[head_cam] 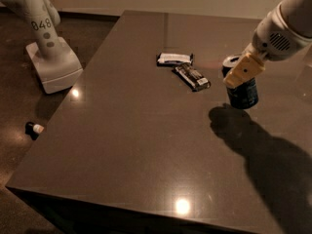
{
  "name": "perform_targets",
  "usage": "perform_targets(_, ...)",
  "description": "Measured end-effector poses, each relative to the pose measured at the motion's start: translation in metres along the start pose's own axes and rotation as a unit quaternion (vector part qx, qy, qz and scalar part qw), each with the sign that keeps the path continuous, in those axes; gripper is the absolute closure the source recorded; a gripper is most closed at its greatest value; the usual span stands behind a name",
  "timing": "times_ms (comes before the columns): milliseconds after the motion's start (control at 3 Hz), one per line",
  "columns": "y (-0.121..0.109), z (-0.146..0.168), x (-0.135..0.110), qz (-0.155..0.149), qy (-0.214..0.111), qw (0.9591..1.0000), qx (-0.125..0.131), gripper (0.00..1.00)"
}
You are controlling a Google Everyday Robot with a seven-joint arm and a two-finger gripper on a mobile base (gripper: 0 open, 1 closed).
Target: Knock pepsi can over
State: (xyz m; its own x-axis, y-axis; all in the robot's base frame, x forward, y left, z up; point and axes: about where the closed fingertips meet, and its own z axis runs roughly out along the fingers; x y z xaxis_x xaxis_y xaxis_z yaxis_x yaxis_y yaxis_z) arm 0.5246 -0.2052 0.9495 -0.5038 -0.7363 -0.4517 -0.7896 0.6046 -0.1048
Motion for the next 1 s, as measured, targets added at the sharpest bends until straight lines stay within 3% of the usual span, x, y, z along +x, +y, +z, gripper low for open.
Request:
perform_targets(333,0.033,0.021,0.006,-0.069,0.067,0.9946,-0.038,0.79)
perform_targets(1000,0.052,0.046,0.016,-0.119,0.122,0.983,-0.068,0.33)
